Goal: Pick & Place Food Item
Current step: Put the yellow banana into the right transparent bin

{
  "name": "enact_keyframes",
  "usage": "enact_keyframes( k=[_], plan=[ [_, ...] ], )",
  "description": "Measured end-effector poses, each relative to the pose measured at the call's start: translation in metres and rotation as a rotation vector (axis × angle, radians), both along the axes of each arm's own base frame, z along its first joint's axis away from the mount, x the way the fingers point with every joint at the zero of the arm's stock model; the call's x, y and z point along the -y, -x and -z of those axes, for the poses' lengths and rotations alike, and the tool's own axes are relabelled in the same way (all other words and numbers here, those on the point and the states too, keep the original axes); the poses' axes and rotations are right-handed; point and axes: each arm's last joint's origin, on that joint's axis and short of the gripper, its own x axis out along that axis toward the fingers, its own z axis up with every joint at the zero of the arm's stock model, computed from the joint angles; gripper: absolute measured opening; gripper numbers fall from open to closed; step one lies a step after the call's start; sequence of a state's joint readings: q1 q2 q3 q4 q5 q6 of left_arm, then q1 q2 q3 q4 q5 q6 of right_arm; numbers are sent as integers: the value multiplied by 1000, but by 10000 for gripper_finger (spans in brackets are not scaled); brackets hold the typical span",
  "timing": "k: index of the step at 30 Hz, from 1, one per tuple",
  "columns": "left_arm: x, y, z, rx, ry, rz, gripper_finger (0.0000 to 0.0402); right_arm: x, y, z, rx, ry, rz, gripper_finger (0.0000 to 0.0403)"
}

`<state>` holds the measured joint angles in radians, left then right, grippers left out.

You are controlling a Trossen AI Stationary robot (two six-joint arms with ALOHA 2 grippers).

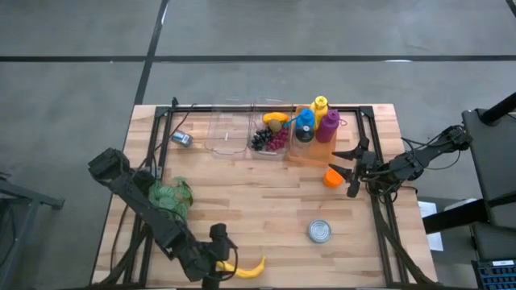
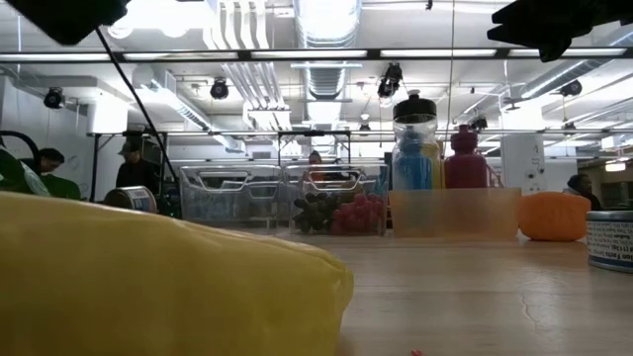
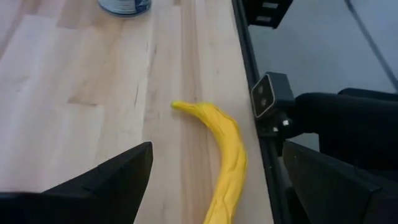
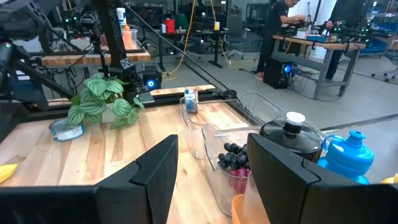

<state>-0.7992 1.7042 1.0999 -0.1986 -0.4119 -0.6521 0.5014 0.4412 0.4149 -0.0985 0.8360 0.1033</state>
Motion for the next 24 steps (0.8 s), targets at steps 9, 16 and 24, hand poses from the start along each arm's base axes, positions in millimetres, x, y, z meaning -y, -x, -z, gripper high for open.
enact_keyframes(
  k=[9, 16, 24],
  plan=[
    [9, 17, 21, 13, 18, 55, 364, 0, 0, 0, 0, 1, 0, 190],
    [19, 21, 37, -18, -6, 90, 364, 0, 0, 0, 0, 1, 0, 190],
    [24, 21, 58, -67, -41, 104, 364, 0, 0, 0, 0, 0, 0, 190]
  ],
)
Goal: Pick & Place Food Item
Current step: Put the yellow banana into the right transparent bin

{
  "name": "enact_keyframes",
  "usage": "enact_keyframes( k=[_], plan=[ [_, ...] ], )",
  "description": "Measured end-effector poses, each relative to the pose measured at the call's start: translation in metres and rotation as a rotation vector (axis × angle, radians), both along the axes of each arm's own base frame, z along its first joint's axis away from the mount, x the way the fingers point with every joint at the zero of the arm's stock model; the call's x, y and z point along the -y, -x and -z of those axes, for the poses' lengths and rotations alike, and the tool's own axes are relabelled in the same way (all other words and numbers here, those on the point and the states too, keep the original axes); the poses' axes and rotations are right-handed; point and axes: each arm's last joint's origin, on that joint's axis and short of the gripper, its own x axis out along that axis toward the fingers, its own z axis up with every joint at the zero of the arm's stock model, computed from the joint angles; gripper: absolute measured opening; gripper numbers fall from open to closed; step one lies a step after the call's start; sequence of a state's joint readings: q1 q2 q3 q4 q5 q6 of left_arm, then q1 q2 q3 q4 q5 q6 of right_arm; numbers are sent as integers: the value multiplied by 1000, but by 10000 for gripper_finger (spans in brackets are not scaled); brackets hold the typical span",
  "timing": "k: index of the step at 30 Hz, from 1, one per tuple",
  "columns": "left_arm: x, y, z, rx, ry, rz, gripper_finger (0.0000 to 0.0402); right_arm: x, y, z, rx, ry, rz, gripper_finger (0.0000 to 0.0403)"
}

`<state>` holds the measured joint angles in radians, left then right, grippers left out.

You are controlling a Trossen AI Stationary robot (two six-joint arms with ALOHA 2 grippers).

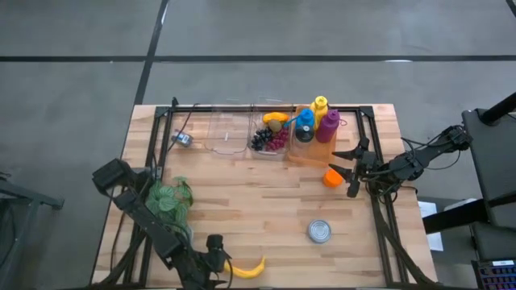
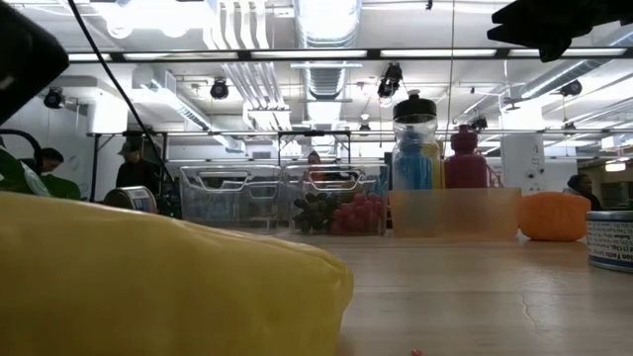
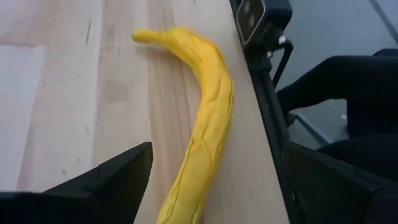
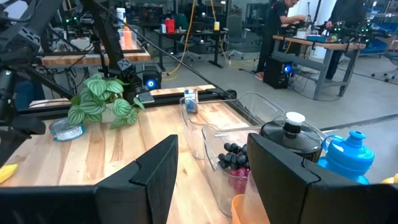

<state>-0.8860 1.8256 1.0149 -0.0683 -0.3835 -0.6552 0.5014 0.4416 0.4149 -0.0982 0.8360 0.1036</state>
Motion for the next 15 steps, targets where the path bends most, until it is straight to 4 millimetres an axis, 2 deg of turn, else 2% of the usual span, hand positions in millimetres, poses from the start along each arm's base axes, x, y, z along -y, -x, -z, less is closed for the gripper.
enact_keyframes(
  k=[8, 15],
  plan=[
    [3, 1, 16, -38, -32, 24, 364, 0, 0, 0, 0, 1, 0, 190],
    [4, 0, 38, -77, -96, 36, 364, 0, 0, 0, 0, 1, 0, 190]
  ],
)
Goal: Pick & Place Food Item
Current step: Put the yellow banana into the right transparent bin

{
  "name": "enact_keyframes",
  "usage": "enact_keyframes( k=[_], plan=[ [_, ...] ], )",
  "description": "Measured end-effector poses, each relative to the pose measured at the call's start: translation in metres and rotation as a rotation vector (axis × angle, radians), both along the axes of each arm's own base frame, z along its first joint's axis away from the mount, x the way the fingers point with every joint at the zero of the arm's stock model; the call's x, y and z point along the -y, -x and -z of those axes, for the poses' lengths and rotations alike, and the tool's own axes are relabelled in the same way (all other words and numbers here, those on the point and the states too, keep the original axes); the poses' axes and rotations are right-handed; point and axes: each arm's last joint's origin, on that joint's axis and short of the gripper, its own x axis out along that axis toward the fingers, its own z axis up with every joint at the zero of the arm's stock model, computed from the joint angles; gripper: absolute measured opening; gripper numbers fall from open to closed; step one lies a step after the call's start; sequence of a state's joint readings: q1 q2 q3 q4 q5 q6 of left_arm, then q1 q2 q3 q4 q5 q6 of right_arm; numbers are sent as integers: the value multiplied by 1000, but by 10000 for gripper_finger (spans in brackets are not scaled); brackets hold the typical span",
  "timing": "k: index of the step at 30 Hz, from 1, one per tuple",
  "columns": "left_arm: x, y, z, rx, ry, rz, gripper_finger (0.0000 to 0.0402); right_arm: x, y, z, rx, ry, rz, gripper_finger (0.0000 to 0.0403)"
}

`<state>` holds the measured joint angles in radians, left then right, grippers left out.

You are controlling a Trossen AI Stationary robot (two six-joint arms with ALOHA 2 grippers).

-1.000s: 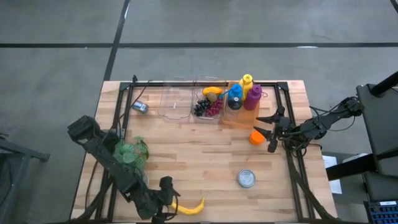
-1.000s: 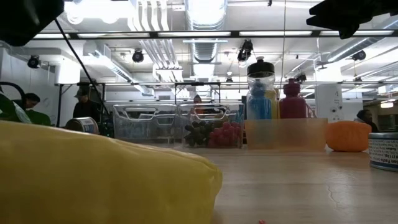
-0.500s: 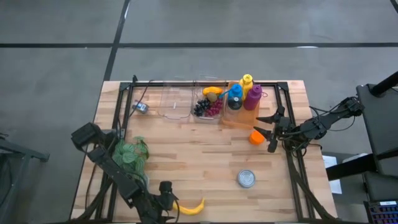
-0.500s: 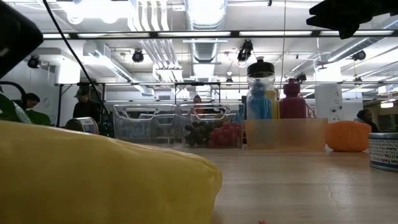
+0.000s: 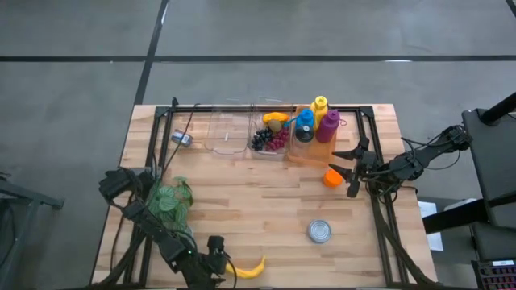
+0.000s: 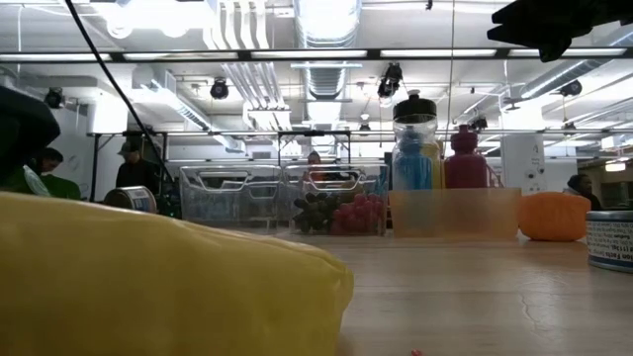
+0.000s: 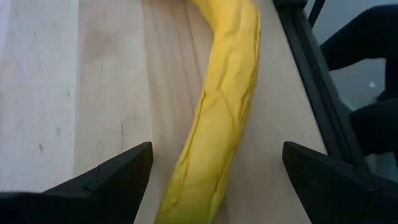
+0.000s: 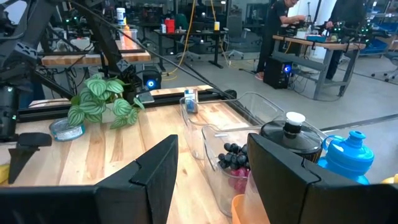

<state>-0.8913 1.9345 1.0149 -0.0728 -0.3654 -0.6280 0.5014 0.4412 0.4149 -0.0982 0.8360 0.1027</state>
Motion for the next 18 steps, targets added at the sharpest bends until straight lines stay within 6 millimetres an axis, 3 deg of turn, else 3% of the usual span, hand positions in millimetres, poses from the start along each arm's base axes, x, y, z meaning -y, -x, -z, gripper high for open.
enact_keyframes(
  k=[8, 18],
  plan=[
    [0, -1, 3, 4, -8, -4, 350, 0, 0, 0, 0, -1, 0, 190],
    [-1, -1, 3, 9, -29, 9, 245, 0, 0, 0, 0, -1, 0, 190]
  ],
)
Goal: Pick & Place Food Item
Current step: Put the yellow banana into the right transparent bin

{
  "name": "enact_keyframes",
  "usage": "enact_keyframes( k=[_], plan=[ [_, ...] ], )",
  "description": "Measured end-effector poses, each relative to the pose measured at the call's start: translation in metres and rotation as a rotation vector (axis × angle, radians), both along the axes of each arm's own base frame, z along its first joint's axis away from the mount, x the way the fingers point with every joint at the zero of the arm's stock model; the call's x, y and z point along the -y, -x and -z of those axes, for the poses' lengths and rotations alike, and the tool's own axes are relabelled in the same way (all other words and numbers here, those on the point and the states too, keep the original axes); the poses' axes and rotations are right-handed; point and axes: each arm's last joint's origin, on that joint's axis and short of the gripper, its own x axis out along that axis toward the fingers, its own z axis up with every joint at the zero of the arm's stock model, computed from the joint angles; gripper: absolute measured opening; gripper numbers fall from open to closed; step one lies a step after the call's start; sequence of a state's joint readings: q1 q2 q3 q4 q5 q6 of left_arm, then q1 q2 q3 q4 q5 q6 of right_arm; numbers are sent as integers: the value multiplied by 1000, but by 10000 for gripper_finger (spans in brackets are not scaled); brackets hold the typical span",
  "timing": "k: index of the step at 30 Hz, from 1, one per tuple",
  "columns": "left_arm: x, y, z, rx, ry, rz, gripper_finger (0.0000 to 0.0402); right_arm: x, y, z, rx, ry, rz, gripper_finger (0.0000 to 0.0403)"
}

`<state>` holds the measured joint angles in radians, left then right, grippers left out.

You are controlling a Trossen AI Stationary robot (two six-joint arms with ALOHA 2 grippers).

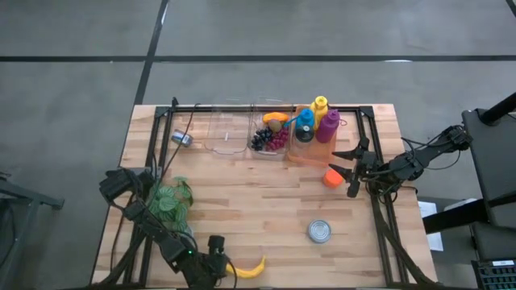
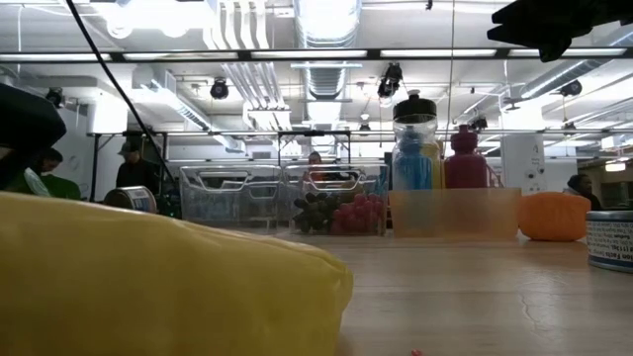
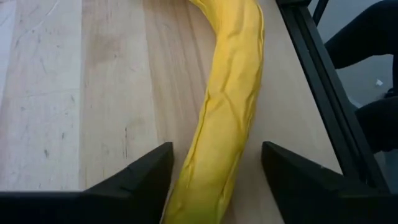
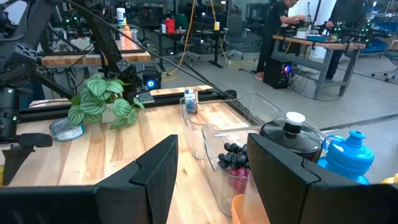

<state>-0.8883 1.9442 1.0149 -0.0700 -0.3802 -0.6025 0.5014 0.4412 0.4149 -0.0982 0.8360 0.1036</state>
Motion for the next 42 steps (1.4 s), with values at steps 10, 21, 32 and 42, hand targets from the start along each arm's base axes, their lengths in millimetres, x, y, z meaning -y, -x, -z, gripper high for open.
enact_keyframes(
  k=[10, 21, 32, 42],
  plan=[
    [-1, 0, 0, 5, 3, -29, 140, 0, 0, 0, 0, 0, 0, 190],
    [-3, -2, 0, 5, 7, -47, 71, 0, 0, 0, -1, 1, 0, 190],
    [-3, -4, -8, 19, 68, -91, 67, 0, 0, 0, 0, 1, 0, 190],
    [-11, -5, -54, 149, 147, -168, 65, 0, 0, 0, 0, 1, 0, 190]
  ],
)
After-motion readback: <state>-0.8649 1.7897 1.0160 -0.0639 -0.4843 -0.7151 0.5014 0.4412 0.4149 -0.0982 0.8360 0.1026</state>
